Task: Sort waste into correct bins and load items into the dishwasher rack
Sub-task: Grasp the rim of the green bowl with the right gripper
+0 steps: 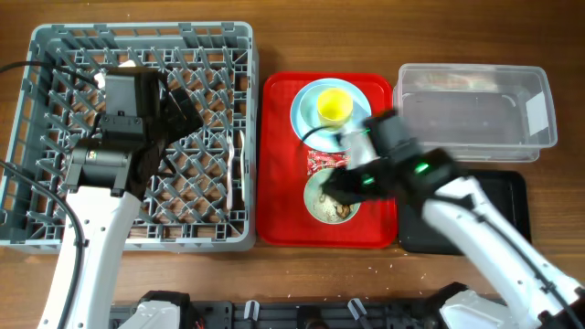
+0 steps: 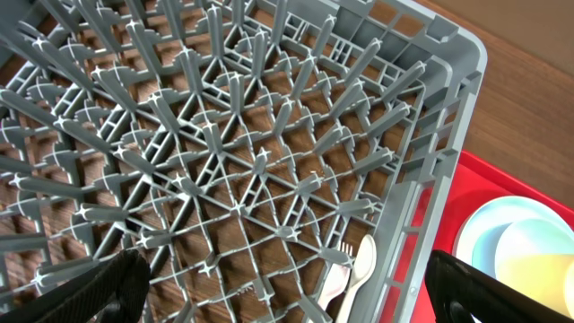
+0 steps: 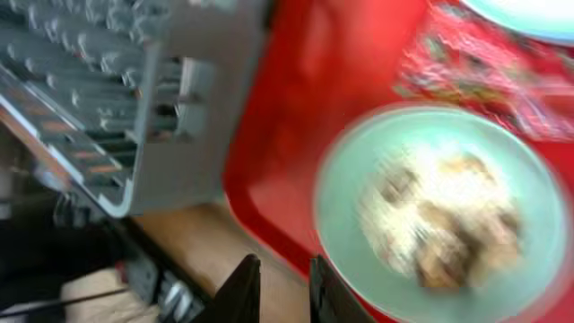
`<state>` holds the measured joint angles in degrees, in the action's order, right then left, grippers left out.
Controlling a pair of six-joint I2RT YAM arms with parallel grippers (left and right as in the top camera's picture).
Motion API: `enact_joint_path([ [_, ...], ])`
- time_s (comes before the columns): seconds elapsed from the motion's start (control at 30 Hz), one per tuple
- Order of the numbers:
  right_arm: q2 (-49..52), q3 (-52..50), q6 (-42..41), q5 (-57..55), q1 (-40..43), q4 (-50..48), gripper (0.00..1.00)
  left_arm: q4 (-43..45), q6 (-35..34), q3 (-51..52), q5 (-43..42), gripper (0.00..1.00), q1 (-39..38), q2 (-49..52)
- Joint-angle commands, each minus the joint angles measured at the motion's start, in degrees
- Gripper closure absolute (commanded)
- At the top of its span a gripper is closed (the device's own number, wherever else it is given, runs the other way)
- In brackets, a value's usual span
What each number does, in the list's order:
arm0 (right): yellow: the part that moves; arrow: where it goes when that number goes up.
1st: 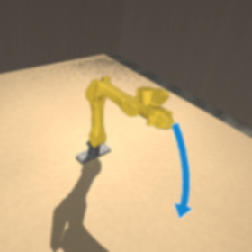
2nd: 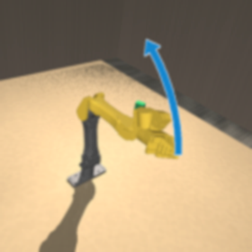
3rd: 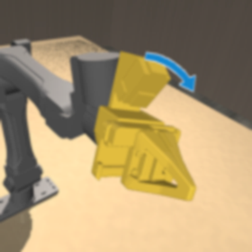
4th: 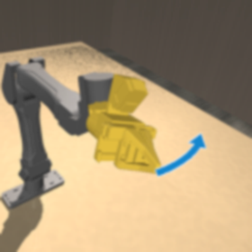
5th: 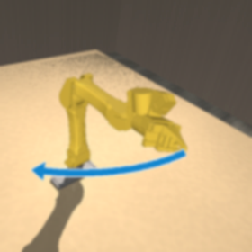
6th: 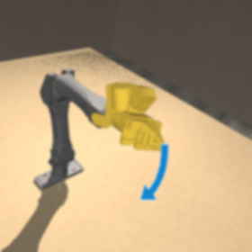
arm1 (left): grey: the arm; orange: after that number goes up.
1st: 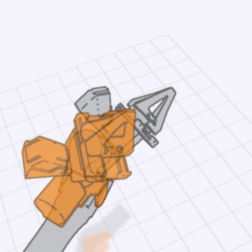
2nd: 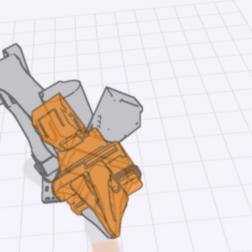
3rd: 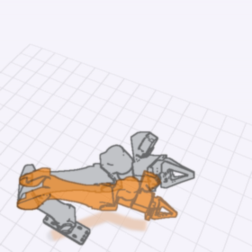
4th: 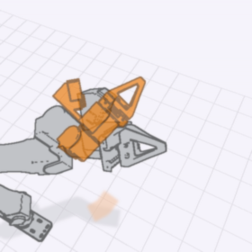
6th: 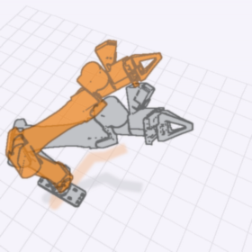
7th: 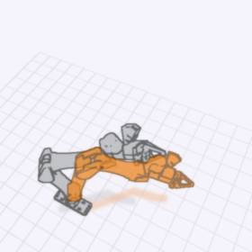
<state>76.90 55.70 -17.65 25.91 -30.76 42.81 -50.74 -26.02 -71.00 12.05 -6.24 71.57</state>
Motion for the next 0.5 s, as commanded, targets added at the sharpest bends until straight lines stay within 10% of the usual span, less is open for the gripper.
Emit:
enact_joint_path([
  [0.0,0.4,0.2,-3.5,-22.3,-15.8,-6.2,0.73,0.1,-0.1,-0.9,-0.3,0.0,0.4,-0.2],
  [0.47,16.2,0.1,-5.1,-35.0,-24.0,-7.2,0.71,0.1,-0.1,-0.9,-0.3,0.0,0.4,-0.2],
])
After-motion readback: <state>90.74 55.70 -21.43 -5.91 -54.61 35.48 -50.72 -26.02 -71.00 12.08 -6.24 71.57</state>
